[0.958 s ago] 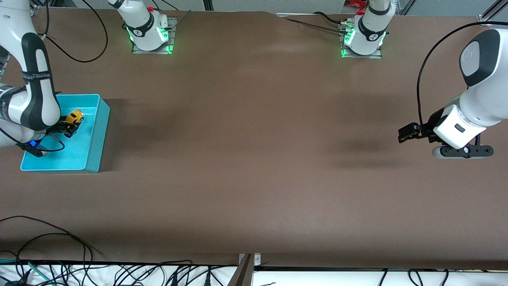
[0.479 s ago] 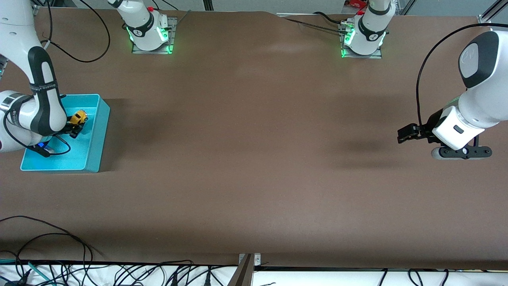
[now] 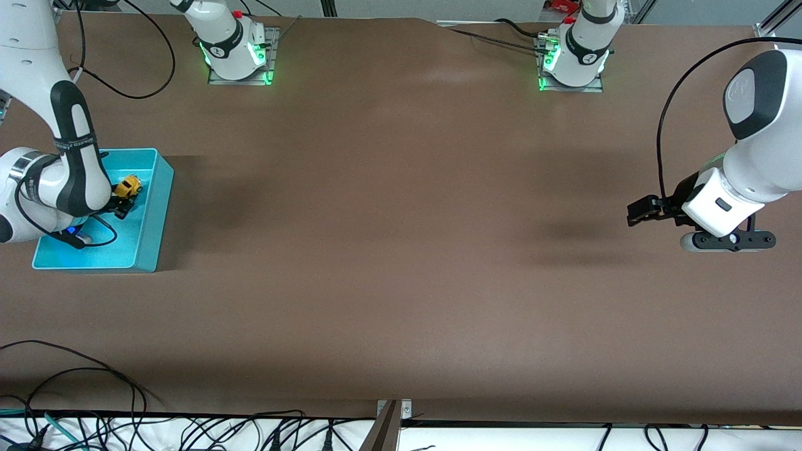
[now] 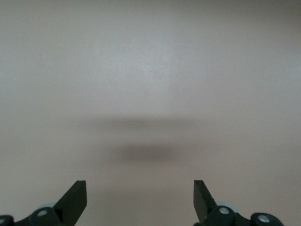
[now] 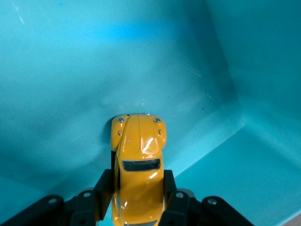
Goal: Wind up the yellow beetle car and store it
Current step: 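Open the right gripper to release the car in the box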
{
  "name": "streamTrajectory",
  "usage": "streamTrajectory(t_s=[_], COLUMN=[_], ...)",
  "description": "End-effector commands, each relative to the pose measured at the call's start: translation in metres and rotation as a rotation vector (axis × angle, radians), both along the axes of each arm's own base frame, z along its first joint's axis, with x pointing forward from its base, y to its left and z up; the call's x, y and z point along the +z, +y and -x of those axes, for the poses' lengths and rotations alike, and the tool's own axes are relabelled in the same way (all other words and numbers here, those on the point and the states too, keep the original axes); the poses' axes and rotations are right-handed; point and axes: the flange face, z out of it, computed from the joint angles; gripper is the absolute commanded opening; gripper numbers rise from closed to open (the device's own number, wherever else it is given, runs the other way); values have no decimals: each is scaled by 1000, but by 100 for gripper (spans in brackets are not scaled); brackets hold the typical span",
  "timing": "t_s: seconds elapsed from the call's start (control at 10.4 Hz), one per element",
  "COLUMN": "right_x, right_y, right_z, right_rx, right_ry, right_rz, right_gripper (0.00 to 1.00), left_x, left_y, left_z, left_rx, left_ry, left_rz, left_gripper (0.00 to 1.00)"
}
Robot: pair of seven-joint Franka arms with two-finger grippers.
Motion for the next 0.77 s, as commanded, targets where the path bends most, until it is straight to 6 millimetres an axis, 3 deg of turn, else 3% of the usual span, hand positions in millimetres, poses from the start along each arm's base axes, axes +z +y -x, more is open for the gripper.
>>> streamTrajectory(t_s=[0.0, 0.1, 0.29, 0.57, 0.67], right_x=[8, 12, 41, 114, 150], right_y=[-3, -2, 1, 1, 7], right_z=[-4, -5, -11, -30, -37], right_rx=[19, 22, 20, 11, 11], right_ry=[-4, -8, -18, -44, -63], right_rz=[1, 0, -6, -6, -9], right_gripper=[100, 100, 100, 100, 100], left_x=[2, 2, 1, 0, 0], left_y=[-1, 0, -1, -1, -1], left_z=[1, 1, 1, 2, 2], left_rx=[-18, -16, -18, -18, -18], left_ry=[6, 6, 8, 11, 12], left_rz=[18, 18, 18, 18, 18], left_gripper=[100, 100, 100, 100, 100])
